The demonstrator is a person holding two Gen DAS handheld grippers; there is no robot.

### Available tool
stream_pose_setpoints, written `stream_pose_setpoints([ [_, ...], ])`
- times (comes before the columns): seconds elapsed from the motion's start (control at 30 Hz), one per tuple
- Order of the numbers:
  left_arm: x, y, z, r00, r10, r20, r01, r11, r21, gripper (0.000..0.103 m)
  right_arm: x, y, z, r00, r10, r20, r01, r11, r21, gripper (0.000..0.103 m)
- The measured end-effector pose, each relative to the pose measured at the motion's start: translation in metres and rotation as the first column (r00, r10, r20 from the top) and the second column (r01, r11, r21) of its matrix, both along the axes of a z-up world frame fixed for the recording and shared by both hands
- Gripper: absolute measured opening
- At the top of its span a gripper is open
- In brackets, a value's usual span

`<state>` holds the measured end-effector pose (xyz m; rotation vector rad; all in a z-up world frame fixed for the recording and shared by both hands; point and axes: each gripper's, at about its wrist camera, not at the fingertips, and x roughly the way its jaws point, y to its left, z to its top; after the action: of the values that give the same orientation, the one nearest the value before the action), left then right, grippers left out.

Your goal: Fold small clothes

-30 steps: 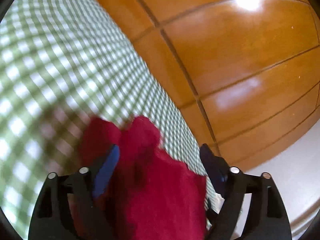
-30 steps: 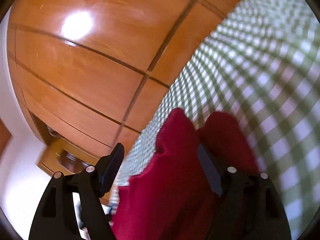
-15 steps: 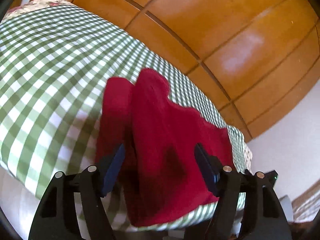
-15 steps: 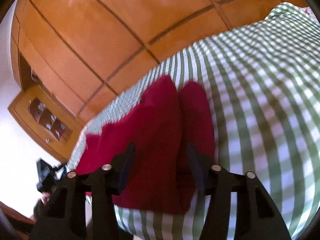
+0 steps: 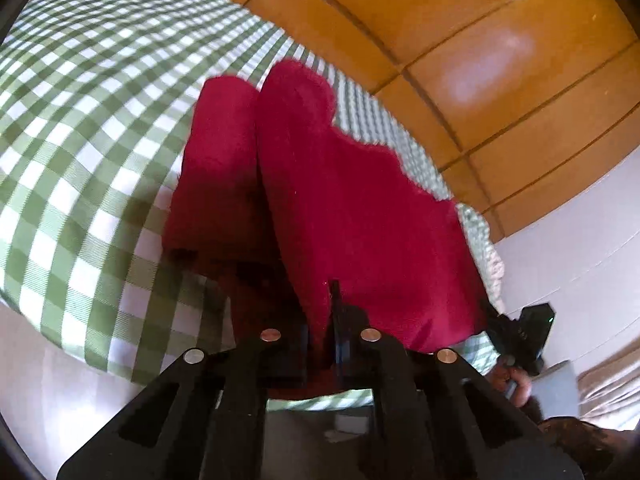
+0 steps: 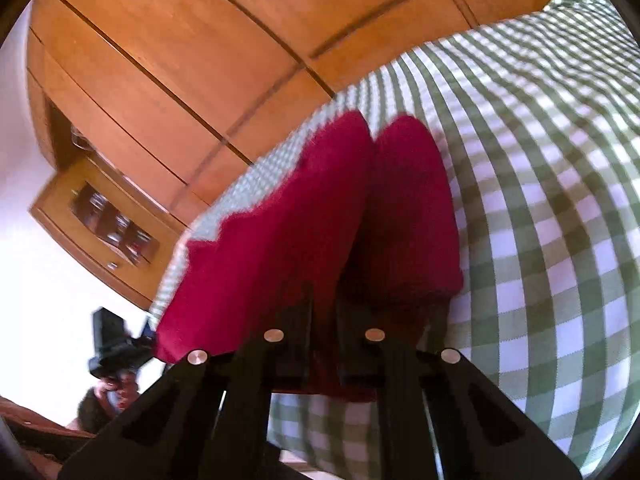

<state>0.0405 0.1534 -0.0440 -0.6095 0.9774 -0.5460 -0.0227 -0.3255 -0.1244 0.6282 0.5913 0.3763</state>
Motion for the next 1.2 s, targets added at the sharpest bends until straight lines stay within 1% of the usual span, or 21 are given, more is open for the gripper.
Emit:
stream_pose_setpoints([
  [0.07, -0.005, 0.004, 0.009, 1.0, -0.011, 0.025, 0.012, 1.0, -0.013, 0.007, -0.011, -0.005, 0.012, 0.999, 0.004, 0.037, -0.005, 1.0, 0.026, 0.007],
  [0.13, -0.015, 0.005, 0.018, 0.997, -0.037, 0.063, 0.038, 0.999, -0.018, 0.007, -0.02, -0.004, 0.019, 0.998, 0.012, 0.057, -0.014, 1.0, 0.023, 0.007],
  [0.2, -0.022, 0.004, 0.021, 0.995, -0.061, 0.076, 0.06, 0.998, 0.013, 0.007, -0.026, -0.002, 0.018, 0.998, 0.022, 0.053, -0.022, 1.0, 0.003, 0.007],
  [0.23, -0.025, 0.003, 0.019, 0.995, -0.07, 0.074, 0.068, 0.997, 0.034, 0.007, -0.028, -0.003, 0.014, 0.999, 0.025, 0.042, -0.025, 1.0, -0.009, 0.007],
  [0.3, -0.026, 0.001, 0.007, 0.996, -0.084, 0.041, 0.079, 0.991, 0.105, 0.007, -0.029, -0.004, -0.002, 1.0, 0.017, -0.016, -0.017, 0.999, -0.035, 0.006],
  [0.4, -0.022, 0.003, -0.017, 0.996, -0.093, -0.017, 0.094, 0.983, 0.155, 0.007, -0.027, -0.011, -0.036, 0.995, -0.003, -0.1, 0.001, 1.0, -0.027, 0.006],
  [0.47, -0.021, 0.003, -0.026, 0.994, -0.105, -0.026, 0.108, 0.979, 0.172, 0.007, -0.027, -0.012, -0.05, 0.993, 0.002, -0.115, -0.007, 0.999, -0.045, 0.006],
  [0.5, -0.02, 0.002, -0.03, 0.993, -0.115, -0.025, 0.118, 0.975, 0.187, 0.007, -0.028, -0.014, -0.054, 0.994, 0.005, -0.111, -0.008, 1.0, -0.029, 0.006],
  [0.53, -0.02, 0.003, -0.032, 0.993, -0.117, -0.031, 0.121, 0.976, 0.182, 0.007, -0.028, -0.016, -0.057, 0.994, 0.005, -0.108, -0.006, 1.0, -0.007, 0.006],
  [0.6, -0.019, 0.007, -0.032, 0.994, -0.106, -0.035, 0.109, 0.985, 0.135, 0.007, -0.028, -0.019, -0.057, 0.994, 0.008, -0.11, -0.005, 1.0, 0.026, 0.008],
  [0.63, -0.02, 0.01, -0.031, 0.995, -0.1, -0.028, 0.102, 0.987, 0.126, 0.007, -0.029, -0.018, -0.053, 0.995, 0.008, -0.104, -0.006, 1.0, 0.022, 0.014],
  [0.67, -0.021, 0.012, -0.027, 0.996, -0.087, -0.012, 0.088, 0.988, 0.128, 0.011, -0.031, -0.016, -0.045, 0.996, -0.01, -0.089, 0.009, 1.0, -0.019, 0.017],
  [0.7, -0.022, 0.014, -0.023, 0.997, -0.075, 0.001, 0.075, 0.988, 0.138, 0.014, -0.032, -0.017, -0.037, 0.997, -0.029, -0.075, 0.025, 0.998, -0.054, 0.035],
  [0.73, -0.023, 0.015, -0.017, 0.998, -0.059, 0.025, 0.054, 0.986, 0.158, 0.014, -0.033, -0.015, -0.026, 0.997, -0.059, -0.052, 0.053, 0.993, -0.105, 0.047],
  [0.83, -0.027, 0.018, 0.01, 0.992, 0.019, 0.126, -0.045, 0.977, 0.209, 0.014, -0.031, -0.007, 0.001, 0.995, -0.098, 0.002, 0.097, 0.975, -0.198, 0.047],
  [0.9, -0.028, 0.016, 0.03, 0.979, 0.054, 0.196, -0.099, 0.968, 0.23, 0.014, -0.025, 0.007, 0.018, 0.996, -0.085, 0.039, 0.092, 0.962, -0.258, 0.047],
  [0.93, -0.027, 0.01, 0.037, 0.974, 0.048, 0.222, -0.103, 0.964, 0.245, 0.014, -0.021, 0.015, 0.025, 0.996, -0.066, 0.052, 0.078, 0.956, -0.282, 0.047],
  [1.03, -0.015, -0.023, 0.051, 0.965, -0.041, 0.259, -0.041, 0.952, 0.302, 0.014, 0.01, 0.048, 0.044, 0.997, 0.021, 0.07, 0.007, 0.923, -0.384, 0.047],
  [1.07, -0.011, -0.034, 0.054, 0.962, -0.067, 0.266, -0.022, 0.948, 0.318, 0.014, 0.017, 0.058, 0.045, 0.997, 0.04, 0.069, -0.007, 0.91, -0.414, 0.047],
  [1.13, 0.004, -0.065, 0.053, 0.956, -0.134, 0.26, 0.027, 0.926, 0.377, 0.014, 0.039, 0.078, 0.047, 0.997, 0.061, 0.053, -0.027, 0.871, -0.49, 0.047],
  [1.2, 0.022, -0.085, 0.049, 0.954, -0.169, 0.247, 0.055, 0.91, 0.41, 0.014, 0.064, 0.095, 0.043, 0.998, 0.062, 0.022, -0.039, 0.835, -0.549, 0.047],
])
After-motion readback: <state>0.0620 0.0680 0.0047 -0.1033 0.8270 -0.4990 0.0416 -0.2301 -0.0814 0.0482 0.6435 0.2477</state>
